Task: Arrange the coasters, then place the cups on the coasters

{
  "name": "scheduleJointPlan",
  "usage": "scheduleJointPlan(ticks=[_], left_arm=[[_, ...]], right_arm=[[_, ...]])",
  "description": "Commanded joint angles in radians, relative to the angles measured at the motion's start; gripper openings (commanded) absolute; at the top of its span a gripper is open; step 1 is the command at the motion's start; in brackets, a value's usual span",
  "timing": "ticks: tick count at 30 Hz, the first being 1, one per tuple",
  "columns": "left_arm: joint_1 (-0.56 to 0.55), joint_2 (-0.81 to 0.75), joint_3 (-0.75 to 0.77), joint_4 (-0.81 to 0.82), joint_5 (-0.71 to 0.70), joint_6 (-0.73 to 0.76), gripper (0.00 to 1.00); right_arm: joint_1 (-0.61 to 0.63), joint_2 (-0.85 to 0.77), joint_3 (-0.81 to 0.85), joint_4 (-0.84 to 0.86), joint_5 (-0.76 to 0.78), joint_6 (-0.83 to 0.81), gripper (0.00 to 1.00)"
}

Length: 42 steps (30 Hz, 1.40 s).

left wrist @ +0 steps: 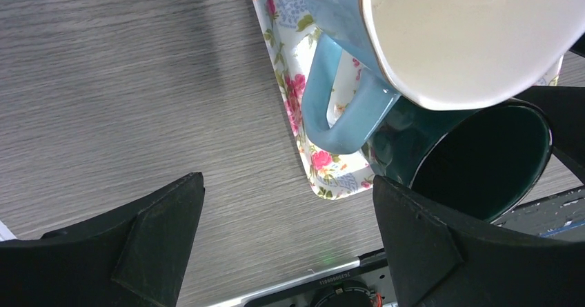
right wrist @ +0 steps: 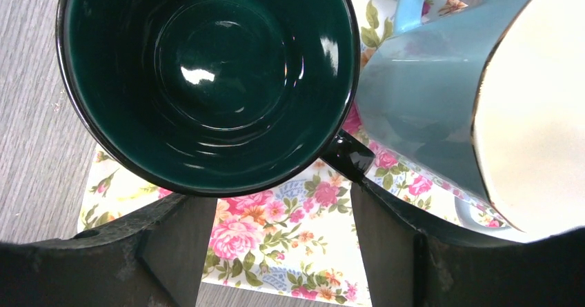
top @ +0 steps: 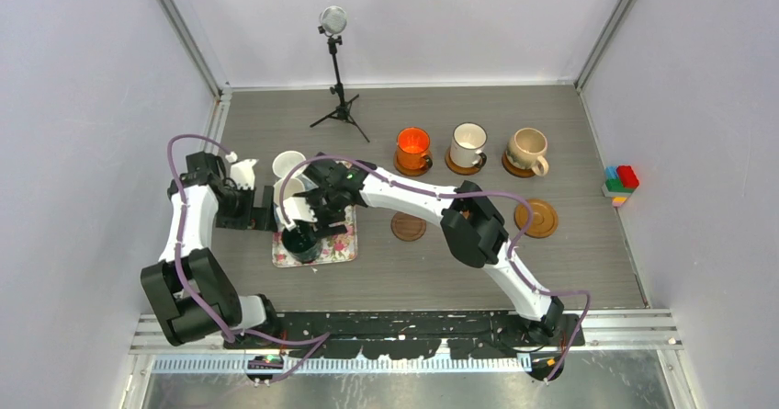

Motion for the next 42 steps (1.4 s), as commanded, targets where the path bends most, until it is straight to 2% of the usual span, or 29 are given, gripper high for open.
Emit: scheduleJointPlan(ticks=[1, 10, 18, 23, 31, 37, 42], left_arm=[[0.002, 0.016, 0.036, 0.025, 0.016, 0.007, 0.93], [-0.02, 0.005, -0.01, 0.084, 0.007, 0.024, 0.82], [-0.103, -0.014, -0.018, 0.116, -0.006, 0.028, 0.76], [-0.163, -0.042, -0.047, 0.151, -0.024, 0.026, 0.68], [-0.254, -0.038, -0.045, 0.171, -0.042, 0.025, 0.63], [-0.336, -0.019, -0.029, 0.187, -0.067, 0.008, 0.64], [-0.412, 0.011, -0.008, 0.2, -0.11, -0.002, 0.75]], right_arm=[[0.01, -0.051, -0.005, -0.002, -0.017, -0.026, 0.75], [-0.058, -0.149, -0.135, -0.022, -0.027, -0.002, 0.75], [-0.128, -0.222, -0.232, -0.02, -0.045, 0.043, 0.75], [-0.156, -0.248, -0.252, -0.02, -0.048, 0.06, 0.75], [-0.165, -0.27, -0.269, -0.02, -0.042, 0.063, 0.75], [-0.165, -0.274, -0.275, -0.02, -0.038, 0.062, 0.75], [-0.159, -0.269, -0.266, -0.01, -0.037, 0.06, 0.75]])
